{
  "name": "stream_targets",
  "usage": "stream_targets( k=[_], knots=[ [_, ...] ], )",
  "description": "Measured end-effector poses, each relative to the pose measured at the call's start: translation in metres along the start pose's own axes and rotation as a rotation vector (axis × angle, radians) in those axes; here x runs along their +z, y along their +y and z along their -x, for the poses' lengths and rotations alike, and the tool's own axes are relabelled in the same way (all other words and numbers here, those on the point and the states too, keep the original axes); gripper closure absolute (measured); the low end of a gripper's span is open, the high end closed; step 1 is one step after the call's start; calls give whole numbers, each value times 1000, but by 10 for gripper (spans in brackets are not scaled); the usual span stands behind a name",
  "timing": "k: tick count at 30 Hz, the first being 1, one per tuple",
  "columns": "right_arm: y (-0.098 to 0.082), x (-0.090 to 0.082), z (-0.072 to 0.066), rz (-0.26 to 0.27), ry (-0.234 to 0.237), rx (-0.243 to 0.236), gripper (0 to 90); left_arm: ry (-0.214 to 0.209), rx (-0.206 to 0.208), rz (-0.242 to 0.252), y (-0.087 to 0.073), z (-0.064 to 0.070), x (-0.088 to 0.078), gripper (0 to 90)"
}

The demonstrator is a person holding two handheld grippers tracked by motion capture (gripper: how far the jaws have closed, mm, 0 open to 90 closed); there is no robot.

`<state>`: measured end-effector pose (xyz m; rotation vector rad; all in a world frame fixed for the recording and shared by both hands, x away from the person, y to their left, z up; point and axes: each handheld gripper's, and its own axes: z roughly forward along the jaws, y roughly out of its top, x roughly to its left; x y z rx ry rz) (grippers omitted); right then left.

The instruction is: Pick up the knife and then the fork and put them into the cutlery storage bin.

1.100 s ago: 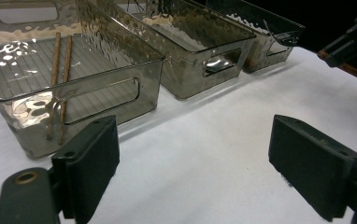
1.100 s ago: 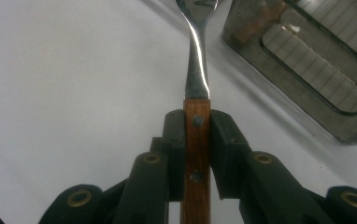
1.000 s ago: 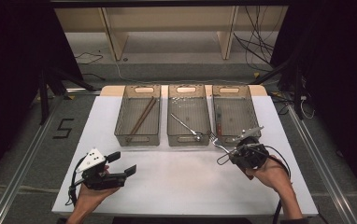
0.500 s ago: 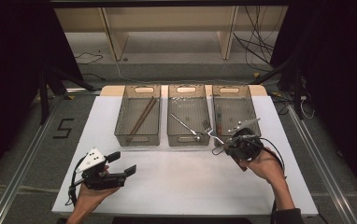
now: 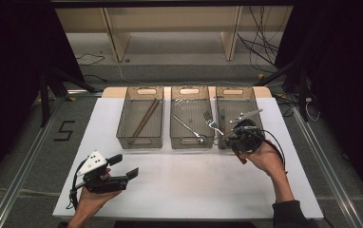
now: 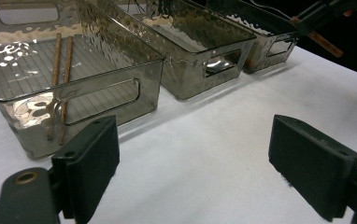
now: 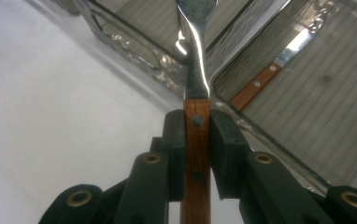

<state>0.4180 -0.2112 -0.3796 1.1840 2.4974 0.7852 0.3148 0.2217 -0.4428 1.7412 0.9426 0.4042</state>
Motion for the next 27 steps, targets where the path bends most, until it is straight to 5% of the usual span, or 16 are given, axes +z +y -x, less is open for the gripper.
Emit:
stream_targets(
  k=[27],
  knots=[
    [46, 6, 41, 48, -40, 140, 775, -1, 3, -2, 0, 0, 0, 160]
  ],
)
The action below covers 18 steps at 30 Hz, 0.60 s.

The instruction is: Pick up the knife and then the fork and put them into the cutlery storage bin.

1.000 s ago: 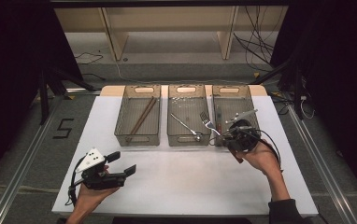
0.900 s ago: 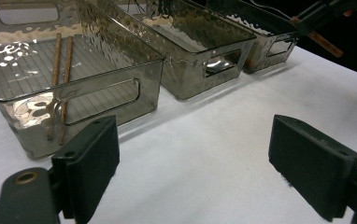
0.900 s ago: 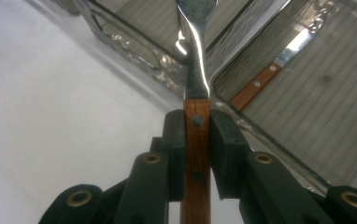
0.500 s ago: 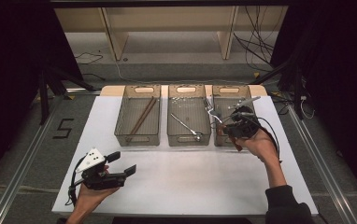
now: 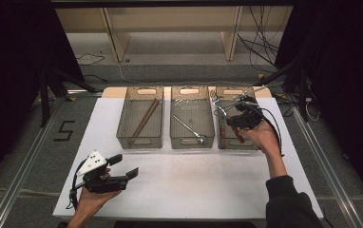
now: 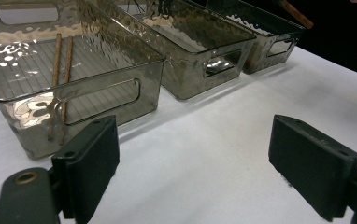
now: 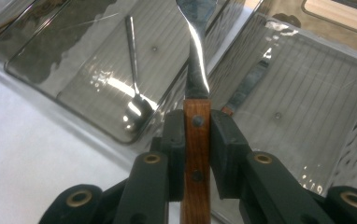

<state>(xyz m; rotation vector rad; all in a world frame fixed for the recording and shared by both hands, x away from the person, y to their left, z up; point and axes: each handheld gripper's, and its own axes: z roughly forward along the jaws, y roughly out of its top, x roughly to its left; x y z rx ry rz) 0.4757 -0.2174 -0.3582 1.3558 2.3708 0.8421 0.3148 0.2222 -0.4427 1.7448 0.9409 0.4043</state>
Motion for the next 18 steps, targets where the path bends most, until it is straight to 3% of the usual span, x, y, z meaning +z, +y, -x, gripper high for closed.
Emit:
stream_targets(
  k=[18],
  knots=[
    [9, 21, 28, -25, -45, 152, 775, -2, -3, 2, 0, 0, 0, 160]
  ],
)
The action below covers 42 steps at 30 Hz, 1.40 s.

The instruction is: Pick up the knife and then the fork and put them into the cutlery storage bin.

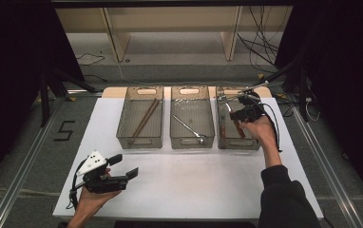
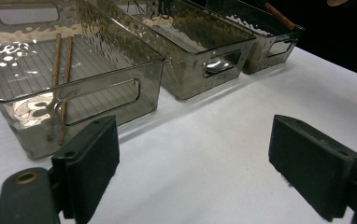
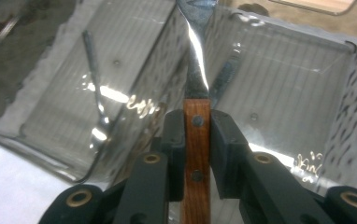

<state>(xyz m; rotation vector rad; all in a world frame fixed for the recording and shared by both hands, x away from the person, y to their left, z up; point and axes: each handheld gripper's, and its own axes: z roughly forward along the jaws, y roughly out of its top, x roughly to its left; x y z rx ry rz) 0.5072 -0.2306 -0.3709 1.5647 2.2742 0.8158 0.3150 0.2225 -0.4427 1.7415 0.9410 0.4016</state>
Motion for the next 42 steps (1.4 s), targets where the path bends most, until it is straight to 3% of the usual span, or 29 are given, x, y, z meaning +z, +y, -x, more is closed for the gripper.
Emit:
stream_targets(
  k=[18, 42],
  knots=[
    [3, 17, 12, -15, -31, 89, 775, -2, -2, 0, 0, 0, 0, 160],
    [0, 36, 8, -51, -35, 88, 773, -3, -1, 0, 0, 0, 0, 160]
  ],
)
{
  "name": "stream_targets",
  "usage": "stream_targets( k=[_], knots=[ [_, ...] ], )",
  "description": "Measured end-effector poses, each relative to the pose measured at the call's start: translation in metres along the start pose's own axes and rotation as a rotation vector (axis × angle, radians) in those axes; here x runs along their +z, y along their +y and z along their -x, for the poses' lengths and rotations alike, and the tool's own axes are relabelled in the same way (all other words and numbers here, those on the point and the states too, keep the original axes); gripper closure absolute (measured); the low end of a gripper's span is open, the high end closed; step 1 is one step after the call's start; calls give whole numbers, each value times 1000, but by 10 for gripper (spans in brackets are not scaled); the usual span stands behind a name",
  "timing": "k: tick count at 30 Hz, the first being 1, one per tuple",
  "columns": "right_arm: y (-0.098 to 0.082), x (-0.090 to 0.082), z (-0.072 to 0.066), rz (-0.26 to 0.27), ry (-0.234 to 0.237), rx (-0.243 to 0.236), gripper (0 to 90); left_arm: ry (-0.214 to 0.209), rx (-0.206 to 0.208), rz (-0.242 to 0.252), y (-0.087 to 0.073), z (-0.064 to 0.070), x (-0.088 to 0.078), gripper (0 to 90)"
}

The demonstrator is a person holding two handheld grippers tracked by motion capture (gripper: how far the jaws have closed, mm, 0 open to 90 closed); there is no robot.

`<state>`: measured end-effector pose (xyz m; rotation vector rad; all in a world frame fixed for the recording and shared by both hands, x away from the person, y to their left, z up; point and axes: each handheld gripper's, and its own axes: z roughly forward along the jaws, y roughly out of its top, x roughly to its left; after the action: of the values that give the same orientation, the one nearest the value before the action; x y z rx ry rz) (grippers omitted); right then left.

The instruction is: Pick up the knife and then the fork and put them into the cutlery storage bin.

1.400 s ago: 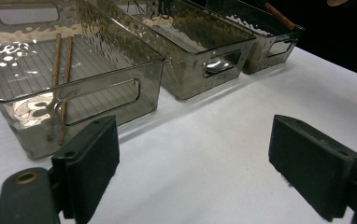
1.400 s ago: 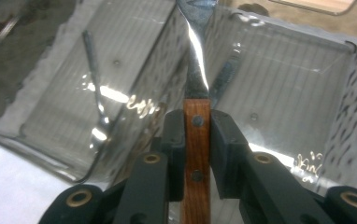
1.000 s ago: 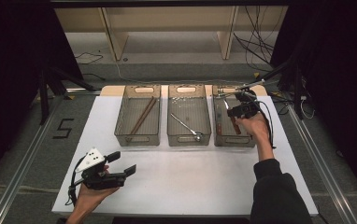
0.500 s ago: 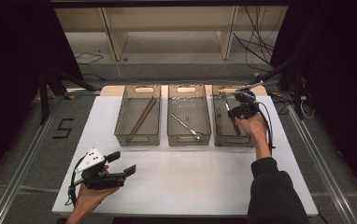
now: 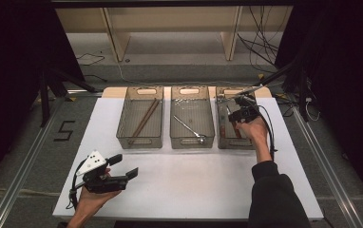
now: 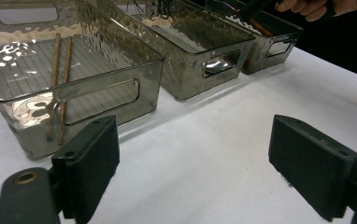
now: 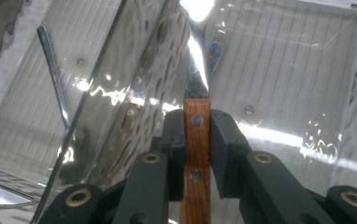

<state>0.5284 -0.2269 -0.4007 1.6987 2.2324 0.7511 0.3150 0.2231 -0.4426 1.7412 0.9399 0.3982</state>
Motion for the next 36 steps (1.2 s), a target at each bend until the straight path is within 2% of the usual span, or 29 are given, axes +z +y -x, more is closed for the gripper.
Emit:
stream_targets(
  k=[20, 22, 24, 25, 29, 36],
  knots=[
    [-4, 14, -6, -43, 7, 39, 763, 0, 3, -1, 0, 0, 0, 160],
    [-5, 15, -6, -51, 19, 42, 742, 0, 3, -1, 0, 0, 0, 160],
    [-6, 16, -6, -64, 47, 44, 677, 0, 2, 0, 0, 0, 0, 160],
    [-6, 15, -5, -62, 44, 40, 646, 1, 1, -1, 0, 0, 0, 160],
    [-5, 9, -3, -43, 49, 46, 610, 0, 2, 0, 0, 0, 0, 160],
    [-8, -7, -5, 16, 77, 8, 523, 1, 2, -2, 0, 0, 0, 160]
  ],
)
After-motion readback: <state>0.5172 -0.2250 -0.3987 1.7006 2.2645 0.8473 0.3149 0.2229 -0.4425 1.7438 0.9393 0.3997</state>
